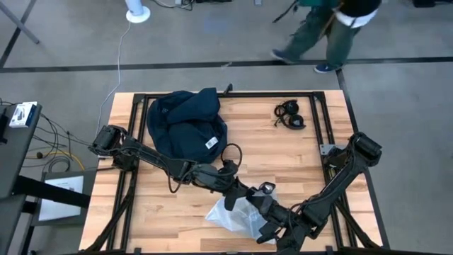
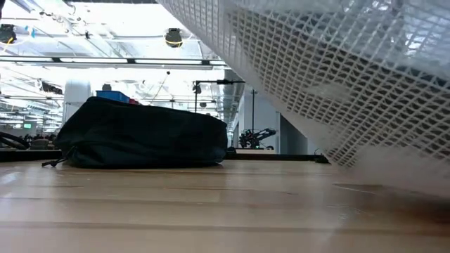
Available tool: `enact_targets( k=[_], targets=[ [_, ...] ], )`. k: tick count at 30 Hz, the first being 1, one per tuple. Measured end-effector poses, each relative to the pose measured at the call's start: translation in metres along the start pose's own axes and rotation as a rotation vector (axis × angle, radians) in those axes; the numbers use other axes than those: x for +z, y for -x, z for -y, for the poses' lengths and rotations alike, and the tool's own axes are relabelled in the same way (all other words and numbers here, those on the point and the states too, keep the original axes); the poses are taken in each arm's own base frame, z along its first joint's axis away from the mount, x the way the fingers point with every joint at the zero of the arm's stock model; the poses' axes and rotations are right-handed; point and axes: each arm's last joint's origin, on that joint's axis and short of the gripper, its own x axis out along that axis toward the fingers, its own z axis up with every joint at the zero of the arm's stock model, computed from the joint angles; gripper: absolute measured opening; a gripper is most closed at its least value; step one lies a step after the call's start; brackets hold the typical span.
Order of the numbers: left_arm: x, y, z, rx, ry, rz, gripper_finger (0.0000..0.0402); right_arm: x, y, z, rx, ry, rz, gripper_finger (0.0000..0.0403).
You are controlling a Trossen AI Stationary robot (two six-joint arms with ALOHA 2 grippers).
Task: Unpack backpack
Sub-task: Close the white zip lock bag
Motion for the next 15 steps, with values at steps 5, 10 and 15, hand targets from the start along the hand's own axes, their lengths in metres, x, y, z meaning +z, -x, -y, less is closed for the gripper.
enact_targets(
  k=[5,10,15],
  targets=[
    [0.0000,0.0001,0.0000,0.002,-0.004,-0.001,0.0000,-0.0006,0.0000,0.0006,-0.025,0.000,-0.023,0.0064],
    [0.0012,-0.0001,-0.0017,0.007,-0.020,-0.006,0.0000,-0.0006,-0.0004,0.0013,-0.034,-0.011,-0.030,0.0021],
    [0.0003,0.0003,-0.0026,0.033,-0.030,-0.001,0.0000,0.0037,-0.0002,0.0056,-0.053,-0.199,-0.008,0.0003]
  ],
)
